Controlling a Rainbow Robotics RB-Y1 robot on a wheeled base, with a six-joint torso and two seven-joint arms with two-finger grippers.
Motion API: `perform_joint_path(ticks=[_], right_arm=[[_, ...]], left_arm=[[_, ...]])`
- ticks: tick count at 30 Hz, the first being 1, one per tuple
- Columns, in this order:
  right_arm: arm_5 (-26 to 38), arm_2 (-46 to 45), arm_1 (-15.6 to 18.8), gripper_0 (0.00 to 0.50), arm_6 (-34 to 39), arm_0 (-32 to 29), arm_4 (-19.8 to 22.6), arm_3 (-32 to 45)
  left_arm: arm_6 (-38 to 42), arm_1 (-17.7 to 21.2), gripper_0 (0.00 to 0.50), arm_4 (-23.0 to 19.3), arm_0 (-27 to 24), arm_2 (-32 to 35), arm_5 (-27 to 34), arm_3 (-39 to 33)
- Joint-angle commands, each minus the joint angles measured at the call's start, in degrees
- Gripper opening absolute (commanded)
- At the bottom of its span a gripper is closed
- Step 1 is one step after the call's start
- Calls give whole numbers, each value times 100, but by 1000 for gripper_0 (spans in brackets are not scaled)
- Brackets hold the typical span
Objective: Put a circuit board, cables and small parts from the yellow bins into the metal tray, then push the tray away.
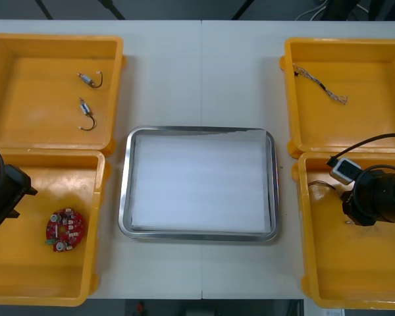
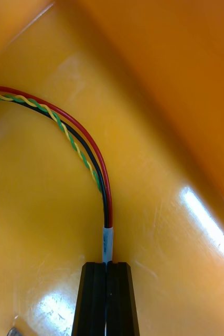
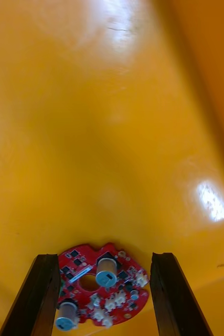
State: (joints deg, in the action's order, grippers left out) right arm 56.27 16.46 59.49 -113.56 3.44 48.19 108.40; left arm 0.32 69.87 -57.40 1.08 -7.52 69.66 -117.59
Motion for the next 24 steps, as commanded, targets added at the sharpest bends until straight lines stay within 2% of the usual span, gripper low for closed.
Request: perform_joint_path(ticks=[1,6,12,15,20,24], right_arm=[[-2,15,186,0,-122,95,-56,-29],[578,-310,186,0,-192,157,129,173],[1194,-749,186,0,-272,157,542,428],[1484,-978,186,0,-289,157,779,551],[1905,-1356,151,0,-263,139,1175,735],[2415,-1813,-34,0,-289,148,1386,850]], left_arm=[[127,-17,500,53,-99,-92,-31,70],[1032,0,500,203,-627,-672,-31,351],[1507,-9,500,422,-1198,-1393,-31,580],[1542,18,500,317,-1216,-1410,-93,545],[1542,325,500,-149,-1216,-1419,-313,492],[1586,352,500,-281,-1207,-1393,-321,474]])
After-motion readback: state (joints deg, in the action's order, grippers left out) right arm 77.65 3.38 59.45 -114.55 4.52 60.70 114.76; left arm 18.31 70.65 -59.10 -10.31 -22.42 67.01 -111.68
